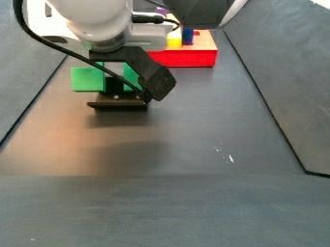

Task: Pick up the green object. Move up. Place the green object on the fixture. Regrasp the green object. Move to above the board. Insert the green object.
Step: Place the green object on the fixture.

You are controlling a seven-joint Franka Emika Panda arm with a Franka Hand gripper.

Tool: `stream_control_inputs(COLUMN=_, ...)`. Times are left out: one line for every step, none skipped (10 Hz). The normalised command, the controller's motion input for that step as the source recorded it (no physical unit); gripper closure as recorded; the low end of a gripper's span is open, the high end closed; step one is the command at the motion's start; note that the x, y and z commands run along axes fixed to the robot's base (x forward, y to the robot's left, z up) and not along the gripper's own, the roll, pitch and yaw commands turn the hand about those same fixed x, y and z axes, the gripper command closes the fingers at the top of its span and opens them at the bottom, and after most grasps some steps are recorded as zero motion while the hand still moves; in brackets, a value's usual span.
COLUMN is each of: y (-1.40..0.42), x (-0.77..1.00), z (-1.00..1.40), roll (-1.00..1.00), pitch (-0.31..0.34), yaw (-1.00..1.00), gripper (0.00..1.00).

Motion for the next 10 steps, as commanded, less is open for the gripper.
stream_control_inputs(y=-0.08, x=0.0, z=-0.12, roll=0.16, pitch=0.014, yaw=-0.17, gripper=1.0)
stream_control_inputs(y=-0.03, x=0.0, z=-0.1, roll=0.05, pitch=0.0, yaw=-0.26, gripper=1.0)
stream_control_inputs(y=0.0, x=0.0, z=-0.07, roll=0.0, pitch=0.0, yaw=-0.32, gripper=1.0)
stream_control_inputs(y=0.0, x=0.0, z=-0.07, roll=-0.08, pitch=0.0, yaw=-0.33, gripper=1.0)
stream_control_inputs(y=0.0, x=0.0, z=-0.06, roll=-0.13, pitch=0.0, yaw=-0.31, gripper=1.0)
stream_control_inputs(y=0.0, x=0.0, z=-0.11, roll=-0.05, pitch=0.0, yaw=-0.29, gripper=1.0)
stream_control_inputs(y=0.0, x=0.0, z=-0.09, roll=0.0, pitch=0.0, yaw=-0.17, gripper=1.0)
stream_control_inputs(y=0.15, x=0.0, z=-0.17, roll=0.13, pitch=0.0, yaw=-0.06, gripper=1.0)
stream_control_inputs(y=0.23, x=0.0, z=-0.23, roll=0.28, pitch=0.009, yaw=-0.04, gripper=1.0)
stream_control_inputs(y=0.24, x=0.0, z=-0.24, roll=0.39, pitch=0.031, yaw=-0.03, gripper=1.0)
